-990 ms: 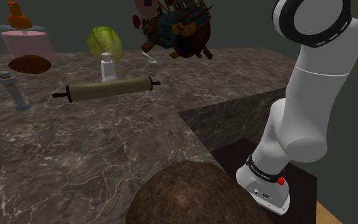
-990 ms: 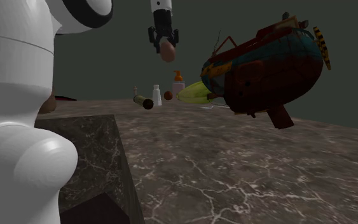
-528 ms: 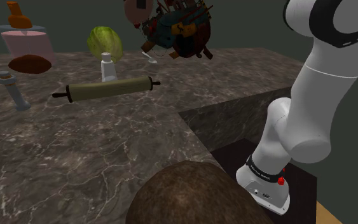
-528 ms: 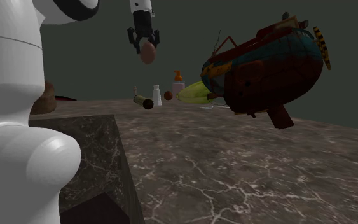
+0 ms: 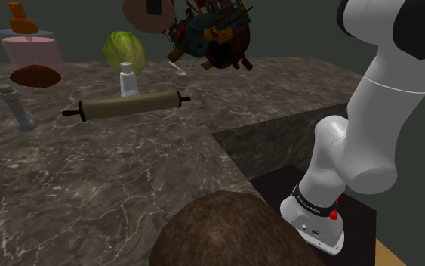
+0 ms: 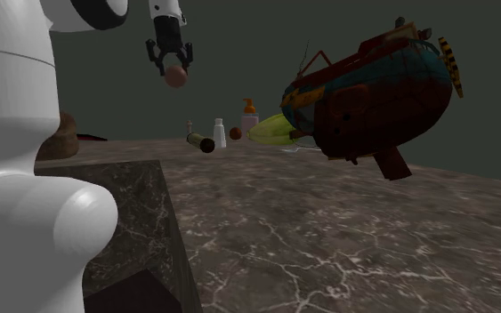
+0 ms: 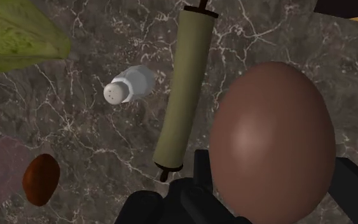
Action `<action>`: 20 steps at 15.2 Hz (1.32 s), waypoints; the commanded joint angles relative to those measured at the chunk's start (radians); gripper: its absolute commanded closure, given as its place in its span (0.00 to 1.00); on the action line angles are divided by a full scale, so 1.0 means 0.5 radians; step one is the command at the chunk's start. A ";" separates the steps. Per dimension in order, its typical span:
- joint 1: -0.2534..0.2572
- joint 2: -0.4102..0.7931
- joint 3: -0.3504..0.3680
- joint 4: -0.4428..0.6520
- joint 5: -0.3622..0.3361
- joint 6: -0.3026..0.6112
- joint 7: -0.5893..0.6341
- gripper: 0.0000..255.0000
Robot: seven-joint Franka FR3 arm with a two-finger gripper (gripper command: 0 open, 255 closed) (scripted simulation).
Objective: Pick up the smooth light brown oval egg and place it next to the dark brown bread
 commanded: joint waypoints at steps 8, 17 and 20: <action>0.281 0.145 0.226 0.208 -0.064 -0.109 0.475 1.00; 0.552 0.396 0.364 0.501 -0.164 -0.193 0.823 1.00; 0.512 0.280 0.360 0.236 -0.120 -0.041 0.825 1.00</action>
